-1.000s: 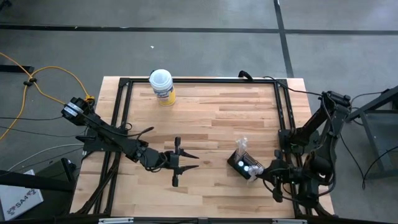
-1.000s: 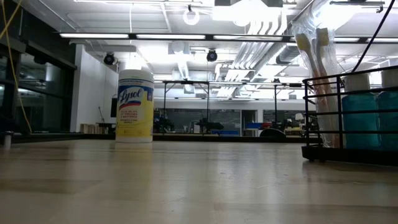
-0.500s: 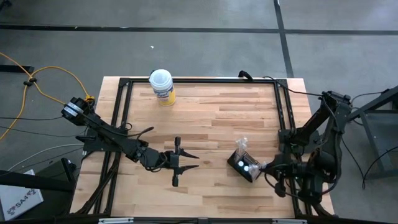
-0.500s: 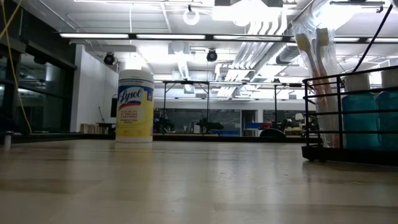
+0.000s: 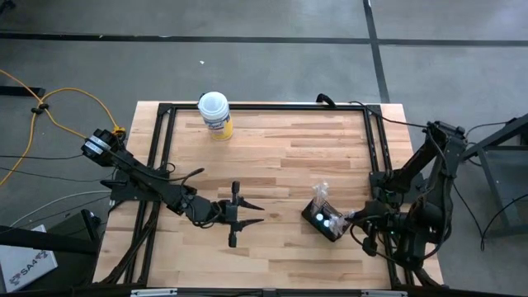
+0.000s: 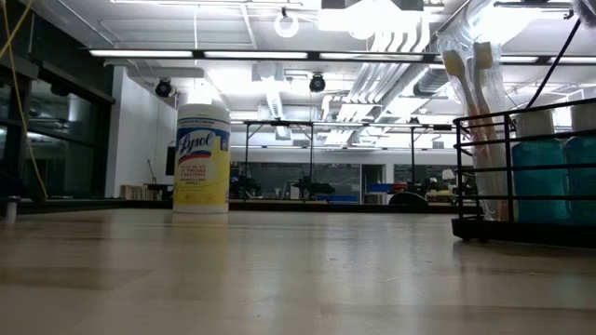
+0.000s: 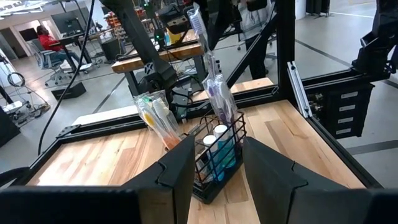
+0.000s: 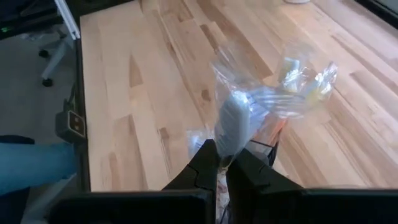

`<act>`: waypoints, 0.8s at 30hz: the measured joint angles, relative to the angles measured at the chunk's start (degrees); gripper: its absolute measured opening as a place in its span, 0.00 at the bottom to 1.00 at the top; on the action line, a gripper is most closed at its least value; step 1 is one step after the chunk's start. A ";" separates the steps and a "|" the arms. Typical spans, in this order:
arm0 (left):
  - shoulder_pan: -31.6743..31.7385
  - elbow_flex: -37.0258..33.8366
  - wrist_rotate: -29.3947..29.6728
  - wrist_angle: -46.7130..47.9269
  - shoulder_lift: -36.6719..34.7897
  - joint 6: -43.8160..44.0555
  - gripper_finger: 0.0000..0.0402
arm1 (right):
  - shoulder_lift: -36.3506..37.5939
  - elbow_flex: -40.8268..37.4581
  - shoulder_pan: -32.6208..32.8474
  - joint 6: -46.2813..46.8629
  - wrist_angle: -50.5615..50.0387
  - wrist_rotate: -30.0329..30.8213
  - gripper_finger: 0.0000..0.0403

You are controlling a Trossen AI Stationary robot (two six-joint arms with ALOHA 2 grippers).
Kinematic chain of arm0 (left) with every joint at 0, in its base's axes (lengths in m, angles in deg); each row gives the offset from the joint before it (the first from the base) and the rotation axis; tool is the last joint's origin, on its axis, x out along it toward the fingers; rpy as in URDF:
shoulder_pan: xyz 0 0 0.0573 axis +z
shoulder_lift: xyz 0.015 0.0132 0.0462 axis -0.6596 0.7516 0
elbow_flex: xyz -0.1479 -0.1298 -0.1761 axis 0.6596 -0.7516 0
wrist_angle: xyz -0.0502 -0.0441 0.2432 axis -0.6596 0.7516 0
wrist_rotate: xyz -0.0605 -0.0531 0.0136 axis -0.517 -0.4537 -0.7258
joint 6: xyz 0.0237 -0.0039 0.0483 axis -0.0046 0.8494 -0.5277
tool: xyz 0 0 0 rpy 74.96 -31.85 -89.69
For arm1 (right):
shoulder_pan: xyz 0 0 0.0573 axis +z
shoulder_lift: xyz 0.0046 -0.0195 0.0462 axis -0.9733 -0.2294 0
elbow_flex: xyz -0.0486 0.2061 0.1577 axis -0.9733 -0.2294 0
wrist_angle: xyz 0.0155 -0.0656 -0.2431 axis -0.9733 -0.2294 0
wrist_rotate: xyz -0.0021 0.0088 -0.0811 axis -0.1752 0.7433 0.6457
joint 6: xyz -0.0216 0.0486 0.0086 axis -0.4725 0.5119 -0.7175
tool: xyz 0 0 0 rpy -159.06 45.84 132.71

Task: Pick & Place toothbrushing station
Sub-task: Put the purple toothbrush into the wire organizer

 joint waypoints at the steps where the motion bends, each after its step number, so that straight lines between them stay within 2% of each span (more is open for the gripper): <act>1: 0.00 0.00 0.00 0.00 0.00 0.00 0.32 | -0.42 0.00 0.00 0.06 0.02 0.28 0.02; 15: 0.00 0.00 0.00 0.00 0.00 -0.02 0.32 | -8.18 0.00 0.04 10.78 -0.55 -0.75 0.02; 24: -0.02 0.00 0.00 0.00 0.00 -0.21 0.32 | -14.04 0.00 0.04 22.62 -2.04 -1.68 0.02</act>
